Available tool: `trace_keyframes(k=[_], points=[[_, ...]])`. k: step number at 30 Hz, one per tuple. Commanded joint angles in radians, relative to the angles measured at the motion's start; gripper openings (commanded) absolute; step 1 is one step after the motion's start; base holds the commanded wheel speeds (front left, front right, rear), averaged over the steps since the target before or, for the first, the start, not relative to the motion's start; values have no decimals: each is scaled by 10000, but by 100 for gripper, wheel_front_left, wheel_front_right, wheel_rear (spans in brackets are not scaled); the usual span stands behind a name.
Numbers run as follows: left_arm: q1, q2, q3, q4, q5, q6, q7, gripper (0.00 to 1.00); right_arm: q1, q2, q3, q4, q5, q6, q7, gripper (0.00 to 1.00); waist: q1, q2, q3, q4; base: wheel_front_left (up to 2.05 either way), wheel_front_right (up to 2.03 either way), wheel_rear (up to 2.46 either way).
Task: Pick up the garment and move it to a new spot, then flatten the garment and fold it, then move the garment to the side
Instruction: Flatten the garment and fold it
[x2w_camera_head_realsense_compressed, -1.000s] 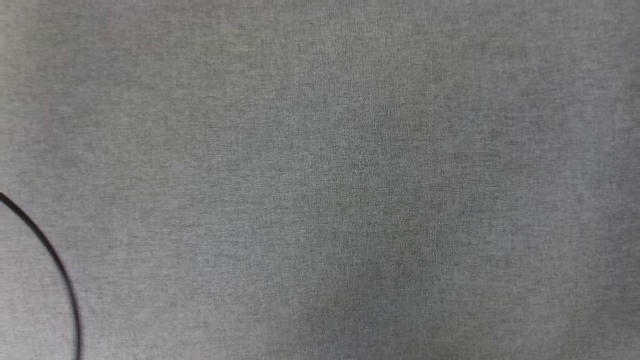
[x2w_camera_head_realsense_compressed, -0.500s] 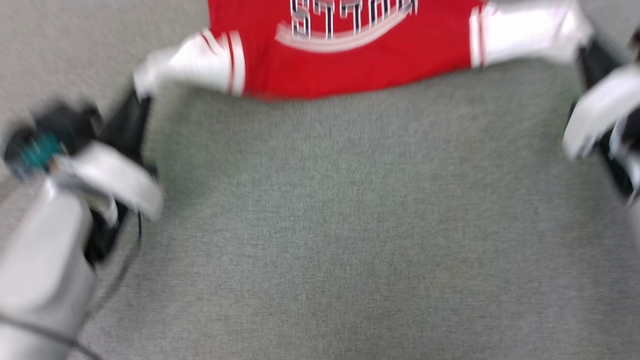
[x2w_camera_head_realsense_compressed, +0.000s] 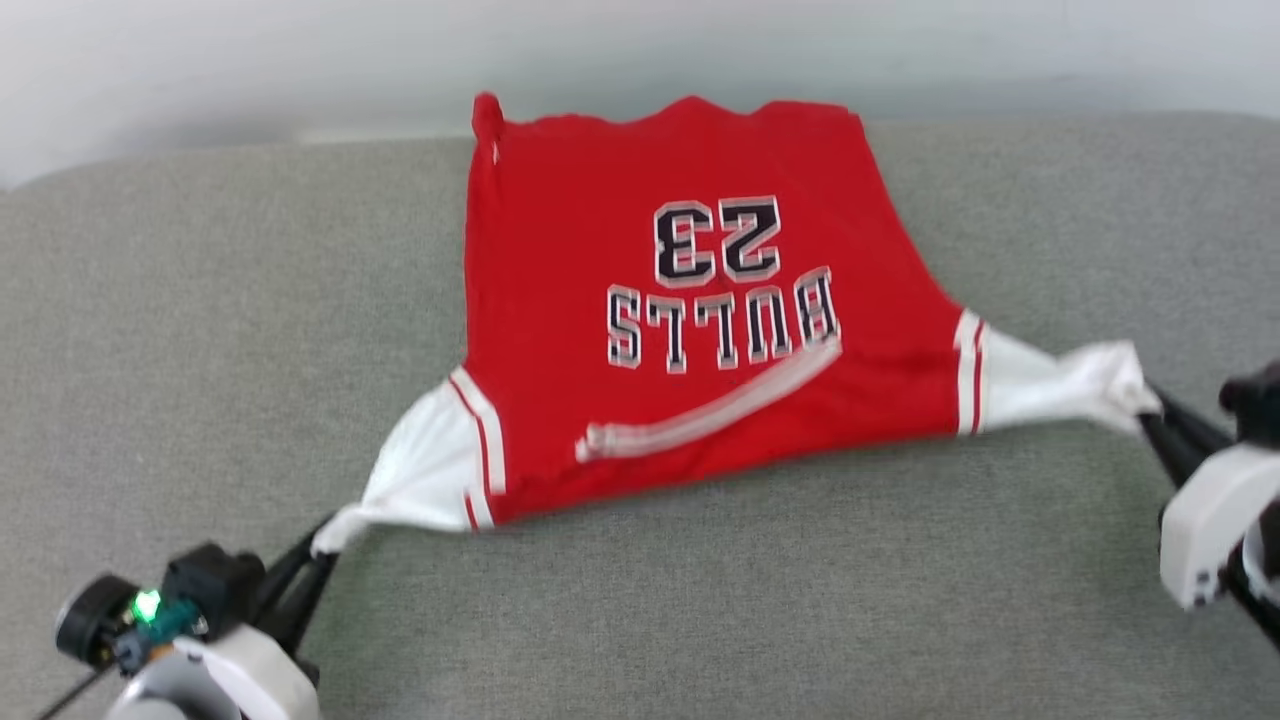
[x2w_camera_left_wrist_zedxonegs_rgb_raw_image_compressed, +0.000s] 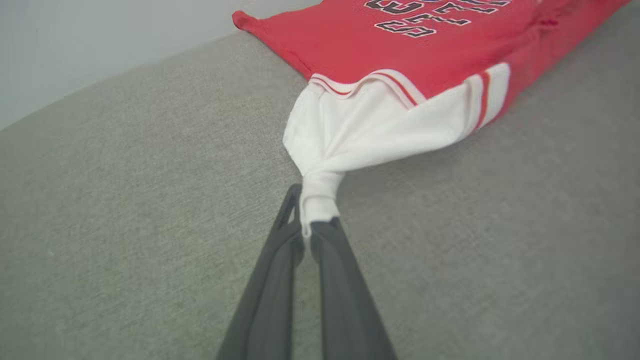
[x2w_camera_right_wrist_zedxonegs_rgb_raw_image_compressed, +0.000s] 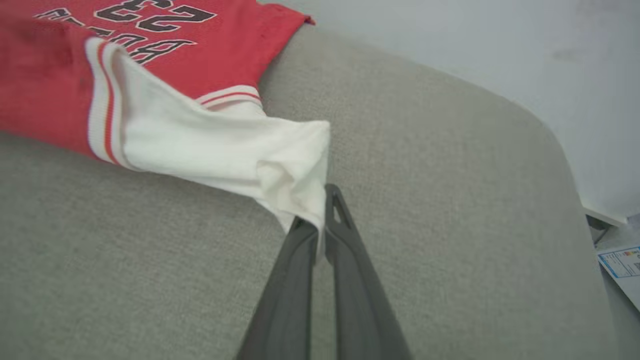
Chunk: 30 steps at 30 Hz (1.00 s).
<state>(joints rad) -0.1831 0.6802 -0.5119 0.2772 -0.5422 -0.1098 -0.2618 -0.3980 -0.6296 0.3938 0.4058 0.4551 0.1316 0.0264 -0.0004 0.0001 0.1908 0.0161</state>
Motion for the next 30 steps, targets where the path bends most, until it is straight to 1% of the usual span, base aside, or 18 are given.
trace_keyframes(k=[1, 6, 12, 17, 20, 21, 22, 24, 26, 30], points=[[318, 17, -88, -113, 35, 99, -36, 0, 459, -157, 61, -162, 123, -17, 95, 0, 4, -1, -308, -80, 0, 0, 0], [1361, 100, -269, -715, 89, 561, 7, 0, 1837, -695, 162, -908, 232, -17, 306, 0, 4, -1, -635, -152, 0, 0, 0], [2303, 38, -390, -1189, -129, 982, 88, 0, 3228, -1027, -29, -1471, 223, -17, 511, 0, 4, -1, -882, -169, 0, 0, 0], [2657, -31, -506, -1486, -178, 1159, 219, 0, 3760, -988, -303, -1672, 301, -17, 704, 0, 4, -1, -932, -182, 0, 0, 0], [2679, -25, -583, -1655, -190, 1177, 348, 0, 3847, -903, -407, -1793, 477, -17, 998, 0, 4, -1, -909, -176, 0, 0, 0], [2659, -23, -592, -1705, -188, 1183, 374, 0, 3839, -867, -520, -1773, 623, -17, 1212, 45, 4, -1, -892, -173, 0, 0, 0], [2634, -19, -602, -1765, -181, 1190, 394, 0, 3834, -812, -632, -1736, 804, -17, 1522, 100, 4, -1, -881, -168, 0, 0, 0], [2602, 13, -690, -1960, -54, 1196, 433, 0, 3735, -656, -855, -1795, 1137, -13, 2131, 100, 4, -1, -848, -145, 0, 0, 0], [2560, -71, -718, -2213, -62, 1256, 430, 0, 3518, -460, -1231, -2026, 1611, -13, 2723, 100, 4, -1, -747, -49, 0, 0, 0], [2324, 13, -826, -2960, 200, 1316, 569, 0, 3078, -483, -2042, -2736, 1977, -13, 4163, 100, 4, -1, -323, 285, 0, 0, 0]])
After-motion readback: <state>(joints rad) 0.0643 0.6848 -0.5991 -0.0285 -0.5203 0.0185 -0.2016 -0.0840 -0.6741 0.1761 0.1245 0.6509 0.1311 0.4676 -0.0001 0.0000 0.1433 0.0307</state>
